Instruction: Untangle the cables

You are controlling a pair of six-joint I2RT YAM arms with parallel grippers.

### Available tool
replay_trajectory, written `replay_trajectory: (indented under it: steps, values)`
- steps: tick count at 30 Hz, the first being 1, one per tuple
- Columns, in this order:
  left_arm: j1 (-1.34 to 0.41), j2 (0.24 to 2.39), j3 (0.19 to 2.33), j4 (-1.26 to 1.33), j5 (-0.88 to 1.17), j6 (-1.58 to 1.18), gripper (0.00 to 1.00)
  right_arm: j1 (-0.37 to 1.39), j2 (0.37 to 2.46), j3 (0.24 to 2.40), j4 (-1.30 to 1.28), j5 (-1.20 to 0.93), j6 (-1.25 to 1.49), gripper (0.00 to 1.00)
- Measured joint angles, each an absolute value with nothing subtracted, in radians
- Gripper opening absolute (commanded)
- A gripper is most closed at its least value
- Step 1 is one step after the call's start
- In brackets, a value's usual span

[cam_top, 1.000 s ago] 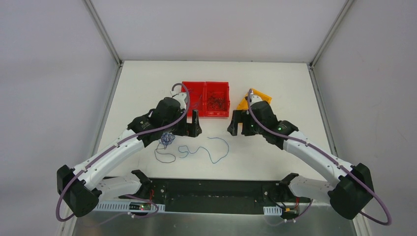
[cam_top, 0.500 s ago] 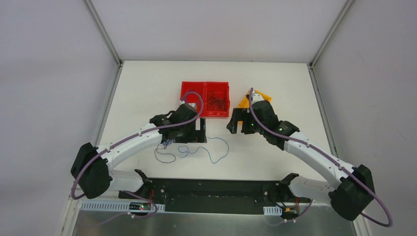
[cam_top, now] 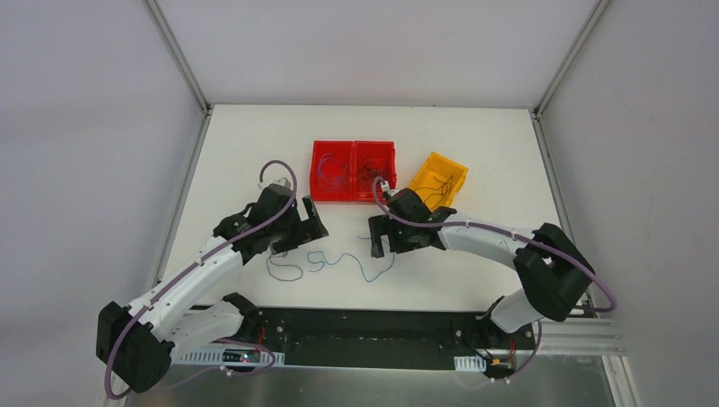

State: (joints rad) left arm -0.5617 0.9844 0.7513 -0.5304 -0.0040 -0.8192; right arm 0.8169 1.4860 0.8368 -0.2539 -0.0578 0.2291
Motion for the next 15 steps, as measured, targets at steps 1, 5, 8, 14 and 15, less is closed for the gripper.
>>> replay_trajectory:
  steps: [1, 5, 8, 14, 15]
  values:
    - [-0.562, 0.971, 0.742, -0.538, 0.001, -0.823, 0.99, 0.823, 1.510, 0.846, -0.252, -0.058, 0.229, 0.98]
    - [-0.562, 0.939, 0.706, -0.565, 0.023, -0.831, 0.99, 0.856, 1.572, 0.879, -0.238, -0.049, 0.233, 0.97]
    - [-0.561, 0.916, 0.687, -0.587, 0.027, -0.832, 0.99, 0.904, 1.595, 0.897, -0.220, -0.049, 0.243, 0.97]
    - [-0.554, 0.963, 0.686, -0.588, 0.062, -0.830, 1.00, 0.995, 1.661, 0.970, -0.230, 0.006, 0.257, 0.97]
    - [-0.554, 0.987, 0.685, -0.588, 0.071, -0.828, 1.00, 1.008, 1.677, 0.988, -0.236, 0.024, 0.258, 0.97]
